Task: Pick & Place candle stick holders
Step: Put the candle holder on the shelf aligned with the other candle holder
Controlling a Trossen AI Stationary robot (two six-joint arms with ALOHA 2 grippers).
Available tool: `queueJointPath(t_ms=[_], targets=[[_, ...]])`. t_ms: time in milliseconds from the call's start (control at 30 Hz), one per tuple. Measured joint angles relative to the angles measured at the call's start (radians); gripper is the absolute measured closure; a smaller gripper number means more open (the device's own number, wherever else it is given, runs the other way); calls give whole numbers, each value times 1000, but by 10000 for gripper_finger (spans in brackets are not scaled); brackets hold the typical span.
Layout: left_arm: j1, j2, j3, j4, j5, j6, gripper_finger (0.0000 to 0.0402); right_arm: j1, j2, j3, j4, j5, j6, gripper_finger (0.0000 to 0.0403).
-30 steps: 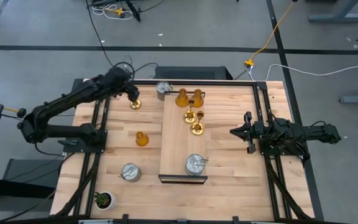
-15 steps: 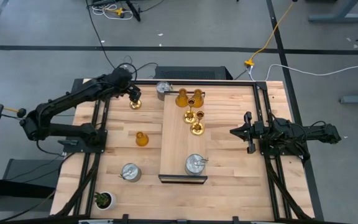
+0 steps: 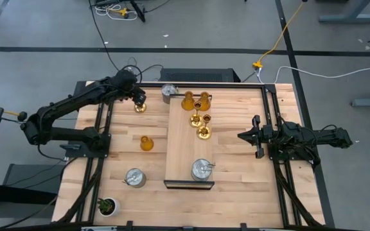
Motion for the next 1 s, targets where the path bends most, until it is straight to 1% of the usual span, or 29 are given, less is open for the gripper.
queueJointPath(t_ms=[500, 733, 1000], targets=[[0, 0, 0, 0, 1, 2, 213, 0, 0, 0, 0, 0, 0, 376], [0, 0, 0, 0, 2, 2, 224, 0, 0, 0, 0, 0, 0, 376], [0, 0, 0, 0, 4, 31, 225, 0, 0, 0, 0, 0, 0, 376]])
